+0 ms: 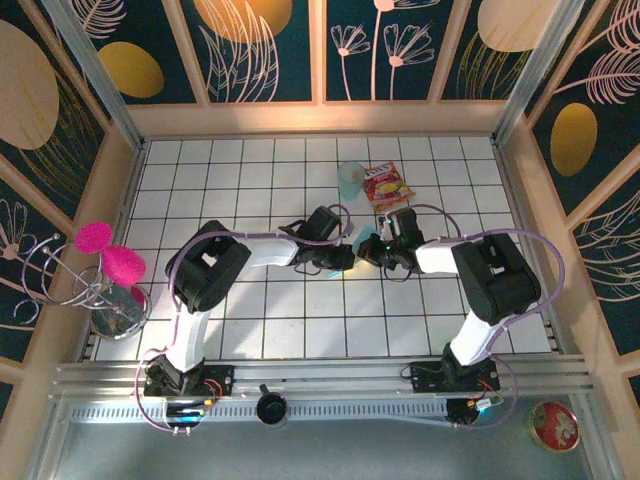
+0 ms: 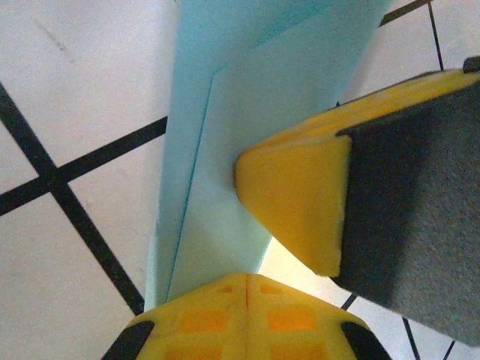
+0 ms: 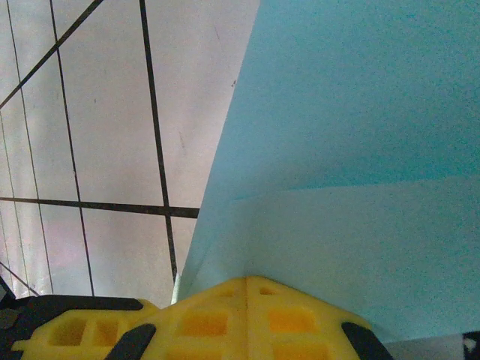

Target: Fold a paper plane with a square sheet of paper (pick it up from the middle)

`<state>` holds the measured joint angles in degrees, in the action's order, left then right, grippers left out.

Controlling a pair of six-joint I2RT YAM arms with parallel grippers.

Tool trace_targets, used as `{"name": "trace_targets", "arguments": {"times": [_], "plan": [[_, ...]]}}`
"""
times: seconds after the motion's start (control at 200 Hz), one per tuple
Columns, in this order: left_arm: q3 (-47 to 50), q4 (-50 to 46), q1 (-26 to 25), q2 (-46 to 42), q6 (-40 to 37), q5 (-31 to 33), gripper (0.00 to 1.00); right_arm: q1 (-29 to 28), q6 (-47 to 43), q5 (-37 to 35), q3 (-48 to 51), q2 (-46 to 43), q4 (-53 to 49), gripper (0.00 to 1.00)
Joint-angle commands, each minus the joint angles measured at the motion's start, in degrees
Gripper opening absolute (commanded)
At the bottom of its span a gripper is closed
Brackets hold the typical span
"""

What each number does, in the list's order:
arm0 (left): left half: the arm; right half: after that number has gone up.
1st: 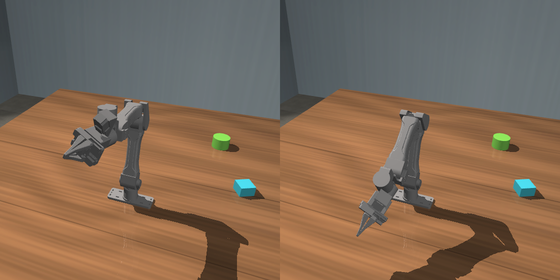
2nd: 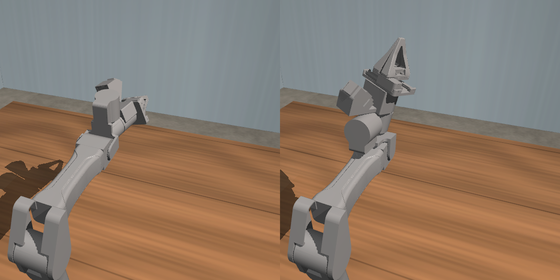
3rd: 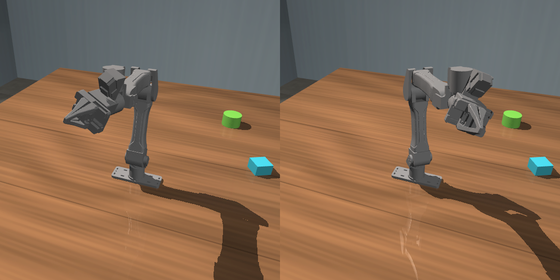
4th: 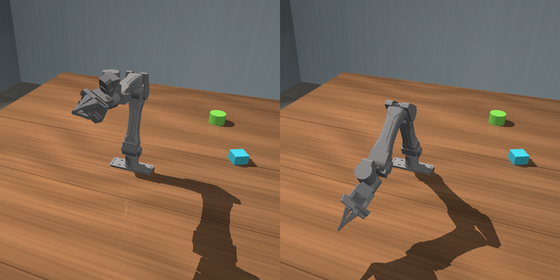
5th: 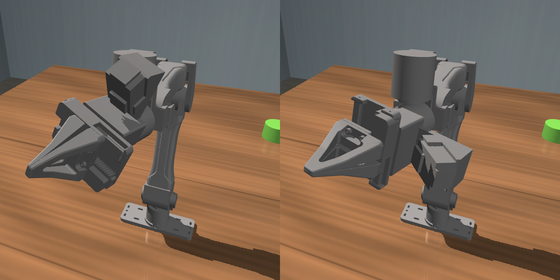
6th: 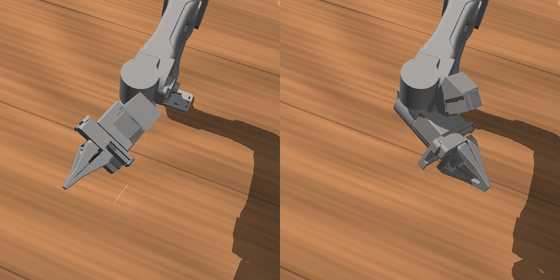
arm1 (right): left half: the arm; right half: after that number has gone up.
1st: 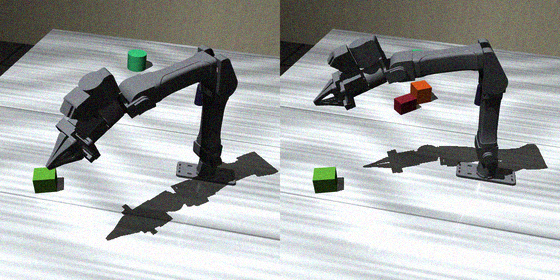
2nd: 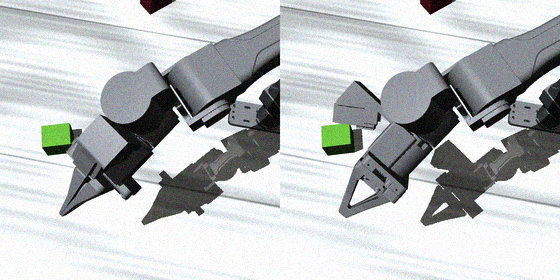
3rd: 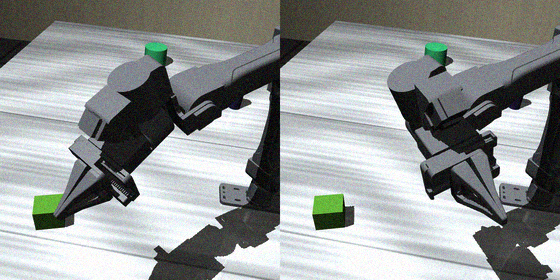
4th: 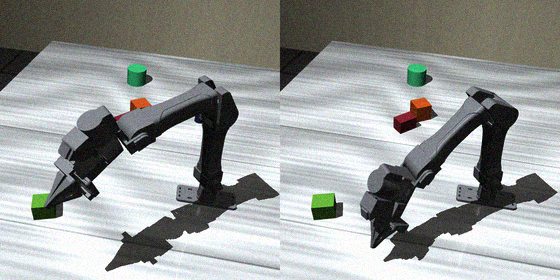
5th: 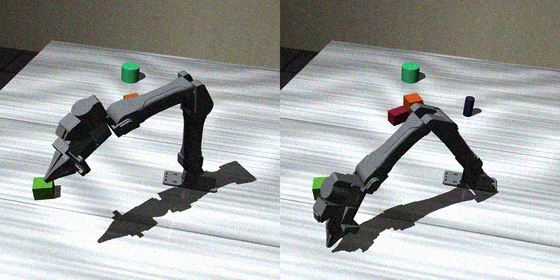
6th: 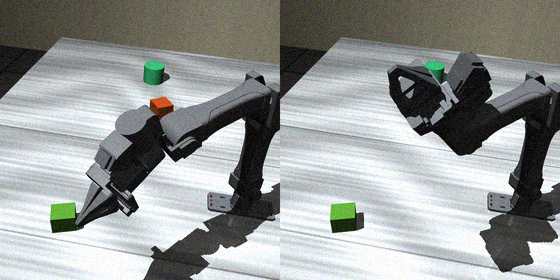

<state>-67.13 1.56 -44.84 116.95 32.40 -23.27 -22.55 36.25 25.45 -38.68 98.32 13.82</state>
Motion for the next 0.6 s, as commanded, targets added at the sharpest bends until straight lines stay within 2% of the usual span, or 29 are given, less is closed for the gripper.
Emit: {"name": "trace_targets", "arguments": {"times": [0.0,0.37,0.596], "plan": [[4.4,-7.3,-0.2,-1.5,-2.5,0.3,0.00,0.9,-1.5,-4.1,0.0,3.5,-6.4,0.06],[11.1,-11.8,-0.2,-5.9,-4.9,0.3,0.00,1.3,-2.0,-4.6,-0.5,4.6,-7.6,0.06],[15.7,-11.4,-0.2,-7.5,-4.3,0.2,0.00,1.4,-2.0,-4.8,-0.7,4.8,-7.8,0.06]]}}
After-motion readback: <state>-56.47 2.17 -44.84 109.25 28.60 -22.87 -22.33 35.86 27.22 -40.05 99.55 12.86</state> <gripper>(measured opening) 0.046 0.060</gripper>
